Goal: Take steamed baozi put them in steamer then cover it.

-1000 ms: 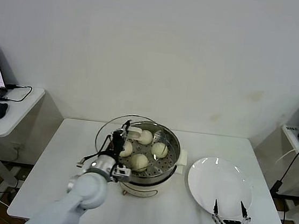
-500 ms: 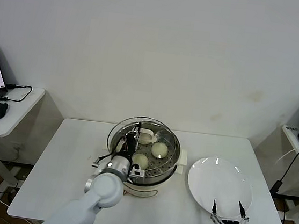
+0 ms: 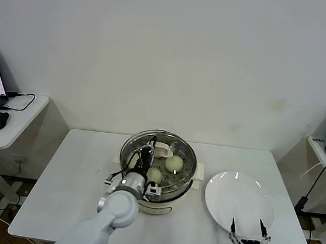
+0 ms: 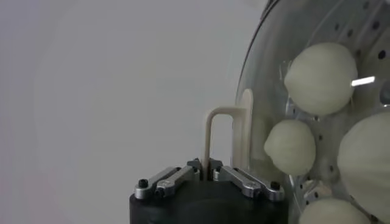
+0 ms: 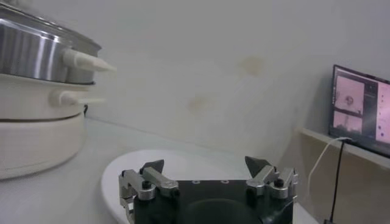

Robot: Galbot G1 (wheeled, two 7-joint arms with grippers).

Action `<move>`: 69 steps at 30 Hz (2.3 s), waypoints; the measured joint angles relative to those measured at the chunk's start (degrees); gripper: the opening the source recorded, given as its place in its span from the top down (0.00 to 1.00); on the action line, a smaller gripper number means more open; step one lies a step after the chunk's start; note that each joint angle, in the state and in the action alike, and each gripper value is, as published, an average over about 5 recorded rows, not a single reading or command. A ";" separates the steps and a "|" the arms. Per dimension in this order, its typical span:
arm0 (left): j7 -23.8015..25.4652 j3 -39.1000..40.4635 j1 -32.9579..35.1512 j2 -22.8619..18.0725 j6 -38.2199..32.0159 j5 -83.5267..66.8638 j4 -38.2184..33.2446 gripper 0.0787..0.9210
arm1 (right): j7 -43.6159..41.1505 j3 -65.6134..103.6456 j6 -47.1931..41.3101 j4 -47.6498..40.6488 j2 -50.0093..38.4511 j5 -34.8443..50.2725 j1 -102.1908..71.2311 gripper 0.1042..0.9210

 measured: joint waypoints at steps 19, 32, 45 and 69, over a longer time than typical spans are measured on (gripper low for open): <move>-0.45 0.26 1.39 -0.84 -0.18 0.40 -0.17 0.92 | -0.07 -0.20 0.17 -0.36 0.00 -0.22 0.02 0.12; -0.66 -0.20 2.13 -1.13 -0.47 0.65 -0.14 0.87 | -0.16 -0.29 0.20 -0.39 0.01 -0.39 -0.02 0.12; -2.68 -2.04 5.51 0.61 -1.13 -2.16 -4.52 0.44 | -0.16 -0.47 0.16 -0.39 0.02 -0.61 -0.10 0.12; -24.31 -23.97 34.95 3.50 -22.25 -60.26 -16.92 0.12 | -1.19 -3.32 -0.70 2.26 -2.33 1.42 -3.38 0.12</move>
